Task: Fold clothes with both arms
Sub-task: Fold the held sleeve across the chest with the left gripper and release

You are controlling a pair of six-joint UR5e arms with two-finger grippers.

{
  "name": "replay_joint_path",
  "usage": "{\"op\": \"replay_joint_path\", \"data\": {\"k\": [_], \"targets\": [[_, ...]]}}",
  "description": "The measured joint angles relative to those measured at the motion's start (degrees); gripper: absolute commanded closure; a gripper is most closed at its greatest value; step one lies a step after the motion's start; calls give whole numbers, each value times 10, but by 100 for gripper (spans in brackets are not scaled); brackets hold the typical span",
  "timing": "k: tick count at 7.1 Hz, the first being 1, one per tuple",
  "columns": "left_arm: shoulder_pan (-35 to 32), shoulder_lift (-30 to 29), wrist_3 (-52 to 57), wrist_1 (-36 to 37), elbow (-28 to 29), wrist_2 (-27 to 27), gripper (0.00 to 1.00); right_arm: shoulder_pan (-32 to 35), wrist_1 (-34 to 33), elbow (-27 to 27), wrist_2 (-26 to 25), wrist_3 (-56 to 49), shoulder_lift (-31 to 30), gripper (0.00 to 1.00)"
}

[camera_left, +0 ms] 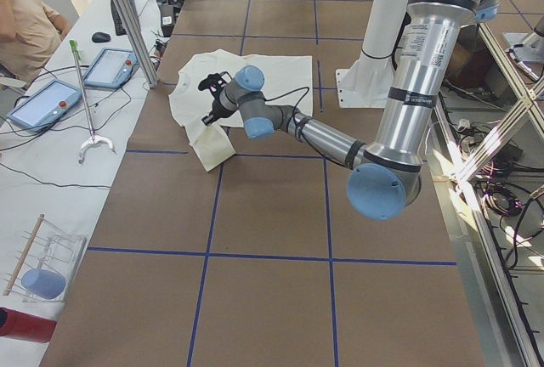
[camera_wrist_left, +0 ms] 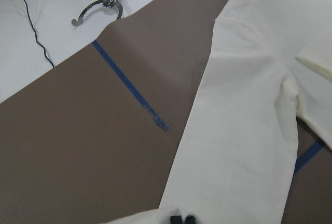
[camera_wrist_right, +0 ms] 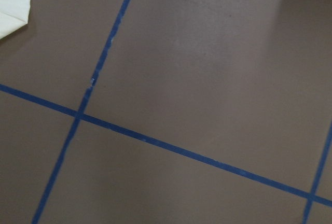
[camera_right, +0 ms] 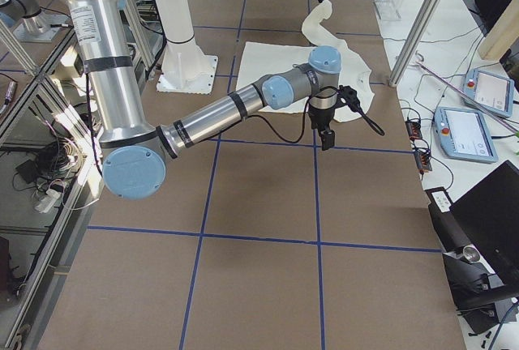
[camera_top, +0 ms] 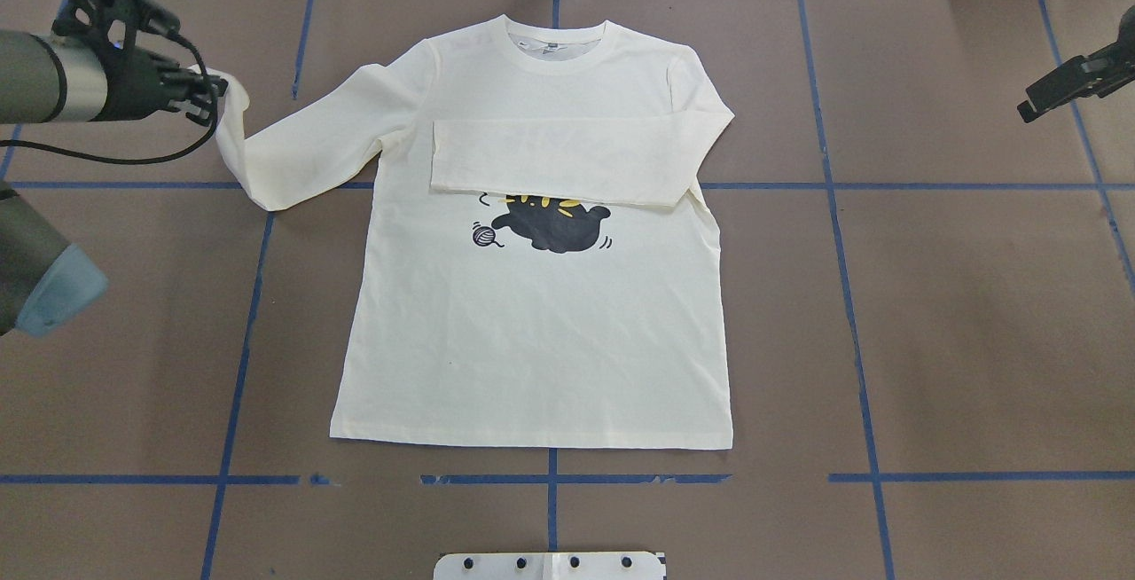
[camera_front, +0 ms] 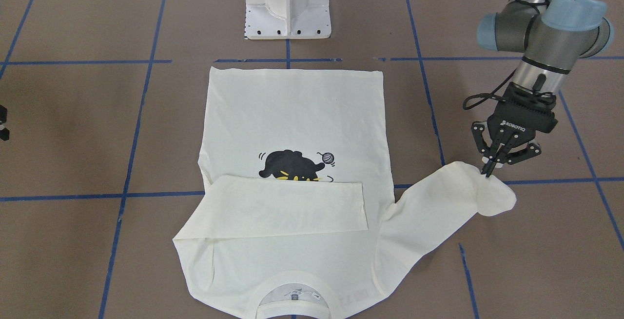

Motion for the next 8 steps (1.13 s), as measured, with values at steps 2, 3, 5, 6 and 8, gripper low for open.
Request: {"op": "replay_joint_path", "data": {"k": [2, 3, 5, 6, 8], "targets": [[9, -152, -113, 137, 5, 2, 100, 64, -69, -8, 0, -128, -10, 0], [34, -220, -178, 191, 10, 22, 100, 84, -82, -10, 1, -151, -18, 0], [154, -309, -292, 241, 54, 188, 100, 96, -85, -11, 8, -162, -32, 0], [210, -344, -333, 245, 111, 272, 100, 97, -84, -11, 10, -163, -38, 0], [268, -434, -387, 242, 250, 337, 100, 97, -84, -9, 11, -162, -45, 0]]}}
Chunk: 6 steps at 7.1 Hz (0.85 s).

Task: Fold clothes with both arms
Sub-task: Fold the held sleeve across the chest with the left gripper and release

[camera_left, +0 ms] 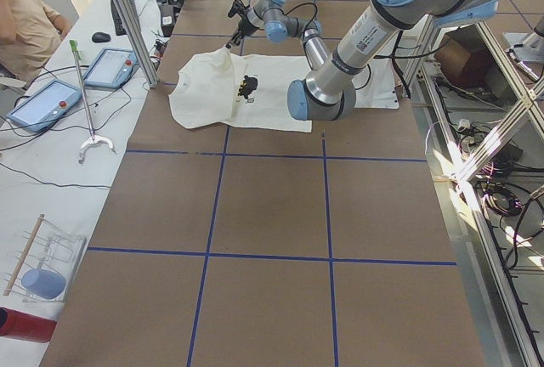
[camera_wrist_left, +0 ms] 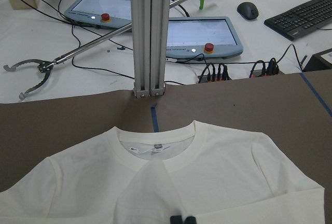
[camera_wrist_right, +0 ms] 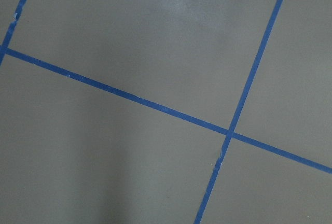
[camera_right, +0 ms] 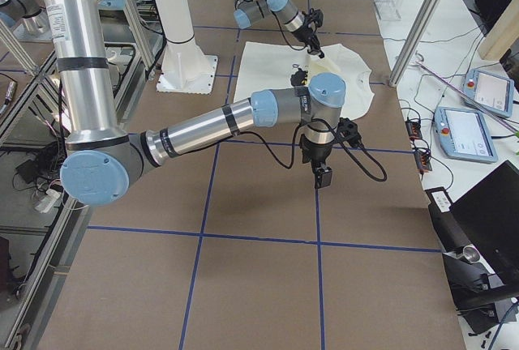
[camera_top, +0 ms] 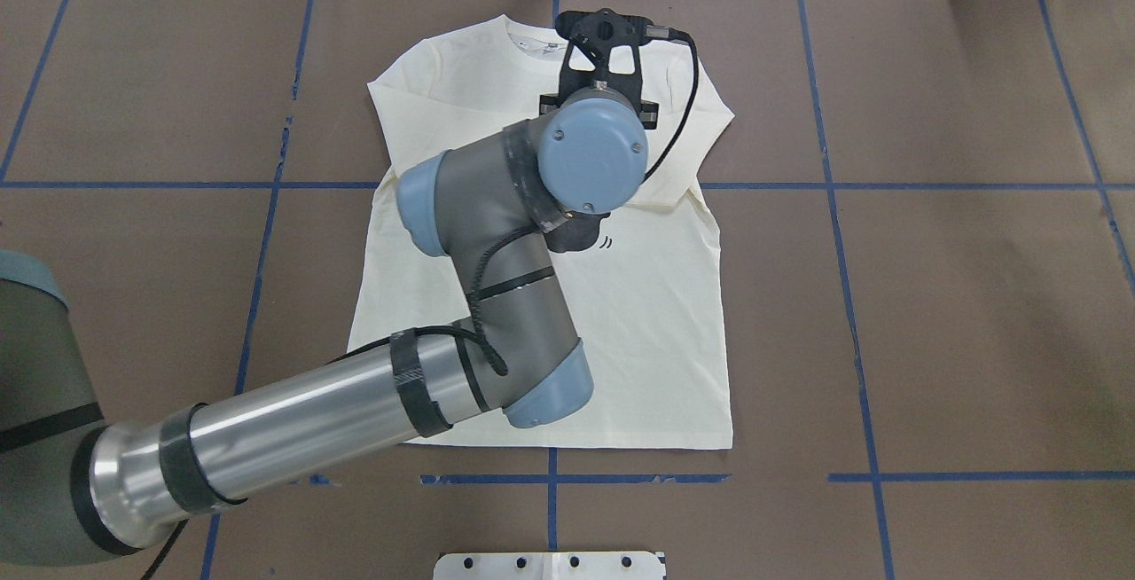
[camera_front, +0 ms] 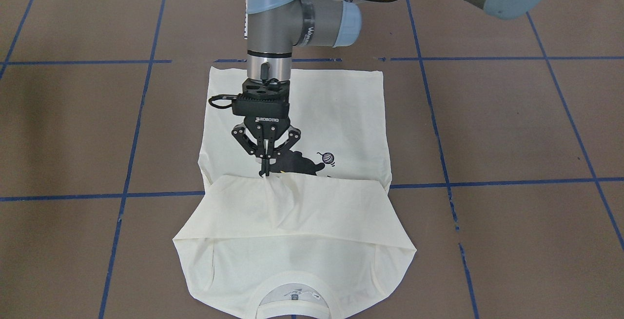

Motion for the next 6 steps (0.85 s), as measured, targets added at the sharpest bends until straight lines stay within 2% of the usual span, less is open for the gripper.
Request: {"op": "replay_joint_path", "data": {"k": [1, 2, 4, 5, 6], "targets": [[12, -24, -11, -6, 42, 8, 19, 0, 0, 1, 0, 1, -2, 0], [18, -34, -14, -13, 59, 9, 0, 0, 0, 2, 0, 2, -3, 0], [22, -39, -15, -80, 64, 2, 0, 0, 0, 3, 11, 3, -4, 0], [23, -39, -6, -101, 58, -19, 0, 0, 2, 5, 19, 5, -3, 0], [19, -39, 14, -98, 42, -69, 0, -1, 16, 5, 31, 6, -2, 0]]}}
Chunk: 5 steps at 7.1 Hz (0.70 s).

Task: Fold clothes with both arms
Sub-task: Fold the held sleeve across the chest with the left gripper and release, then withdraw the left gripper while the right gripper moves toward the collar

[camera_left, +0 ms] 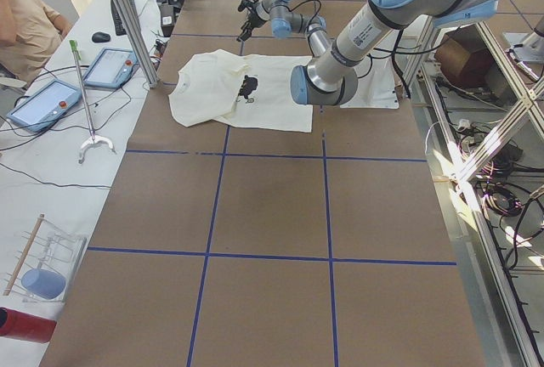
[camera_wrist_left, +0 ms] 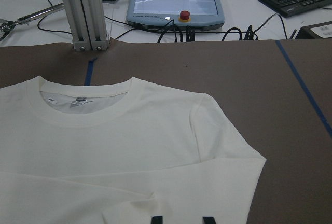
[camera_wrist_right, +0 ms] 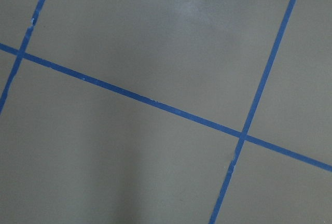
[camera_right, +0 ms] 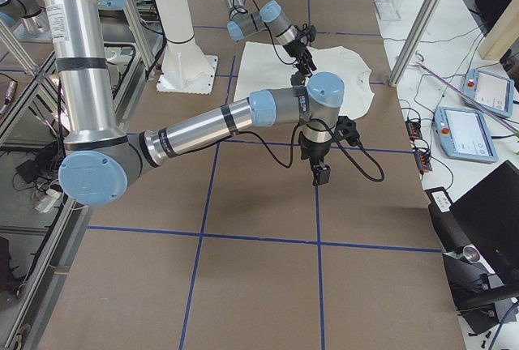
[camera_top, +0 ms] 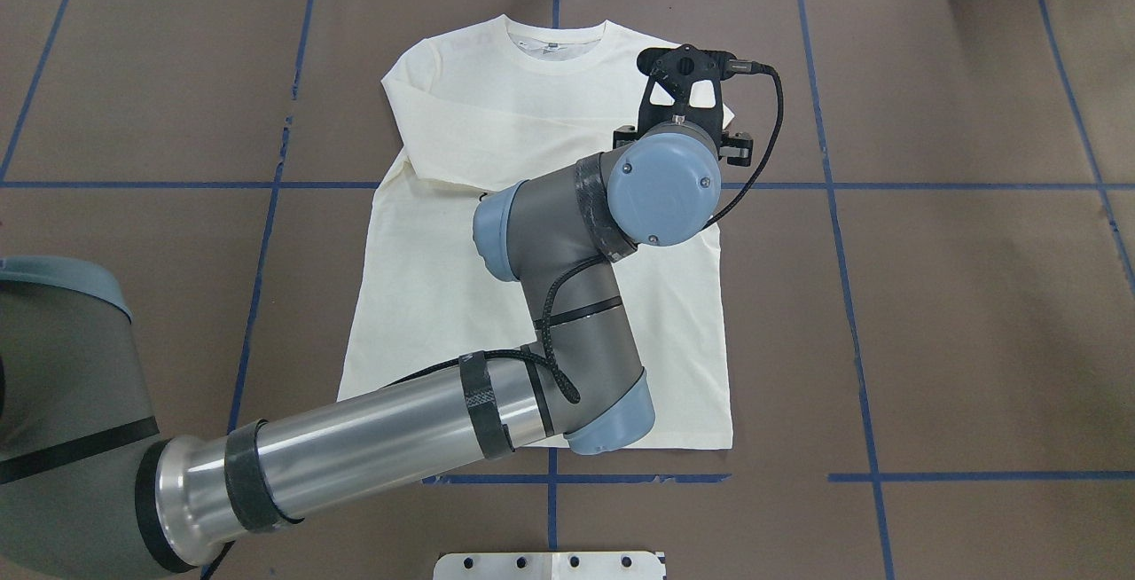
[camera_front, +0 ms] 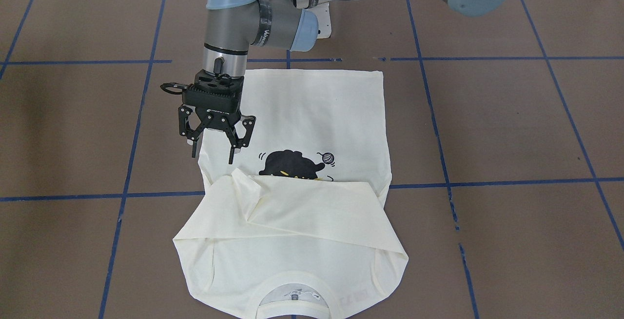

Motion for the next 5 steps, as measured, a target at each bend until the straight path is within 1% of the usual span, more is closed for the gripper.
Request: {"op": "replay_joint_path", "data": {"k": [1, 2, 3, 4, 5], "targets": [[-15, 4, 31, 30, -23, -67, 0, -5, 30, -3, 23, 2, 1, 0], [-36, 26, 72, 69, -68, -138, 0, -18, 64, -5, 47, 20, 6, 0], [-58, 72, 114, 93, -135, -190, 0, -44, 88, -5, 56, 72, 20, 0], [-84, 125, 158, 122, -202, -231, 0, -81, 111, -4, 51, 162, 45, 0], [-112, 167, 201, 156, -252, -259, 0, -126, 132, -2, 26, 263, 75, 0]]}}
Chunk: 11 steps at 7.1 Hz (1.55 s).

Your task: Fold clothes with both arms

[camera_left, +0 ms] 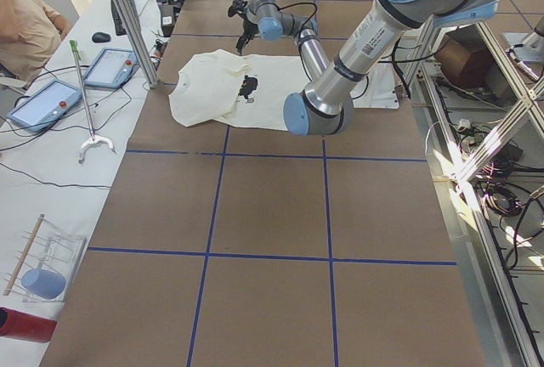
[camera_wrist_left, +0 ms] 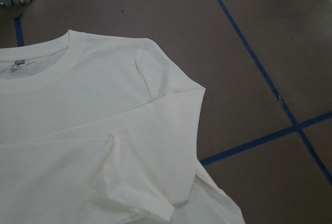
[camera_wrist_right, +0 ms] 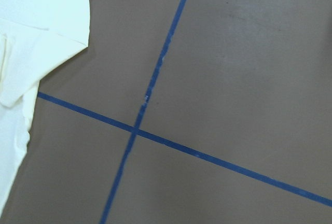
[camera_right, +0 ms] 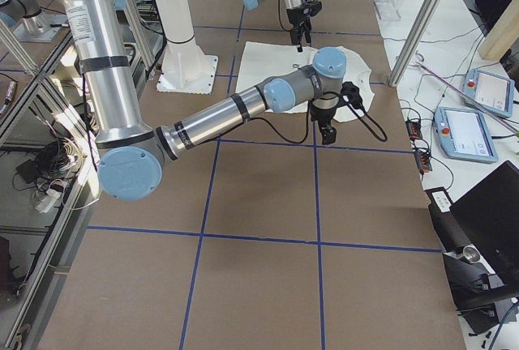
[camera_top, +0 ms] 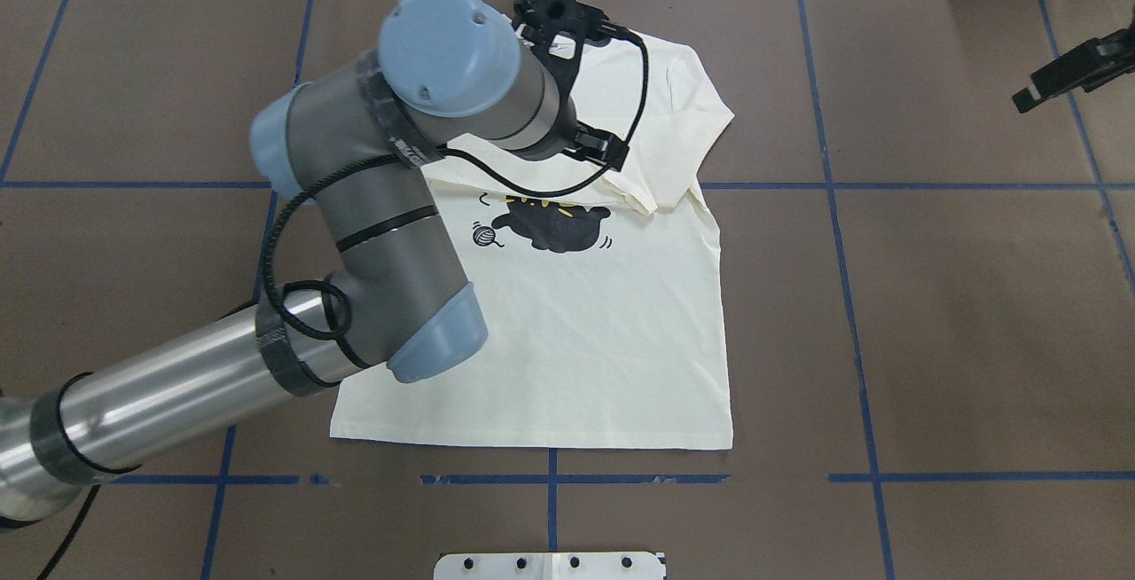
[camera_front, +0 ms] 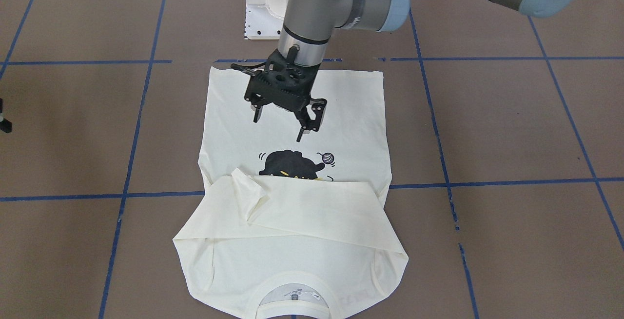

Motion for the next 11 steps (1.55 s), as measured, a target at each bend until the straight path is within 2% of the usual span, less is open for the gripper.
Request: {"op": "replay_joint_path", "data": {"k": [1, 2, 3, 4, 6, 8, 9, 10, 11], "targets": [[-29, 42, 44, 21, -43, -23, 0, -59, 16, 1, -47, 108, 37, 0], [-59, 83, 90, 25, -77, -50, 0, -126, 23, -6, -119, 200, 81, 0], [-84, 118, 131, 19, -102, -73, 0, -191, 24, -36, -195, 273, 135, 0], [-102, 140, 159, 13, -116, -90, 0, -236, 24, -91, -251, 327, 199, 0], [-141, 173, 223, 0, -123, -144, 0, -292, 24, -220, -329, 398, 321, 1], [-165, 204, 257, -21, -123, -178, 0, -329, 23, -323, -391, 444, 401, 1], [-167, 210, 260, -26, -121, -182, 0, -345, 22, -357, -419, 454, 422, 9], [-168, 212, 259, -28, -120, -183, 0, -358, 21, -380, -447, 454, 430, 23], [-168, 213, 258, -29, -119, -184, 0, -370, 21, -397, -472, 453, 434, 31]]}}
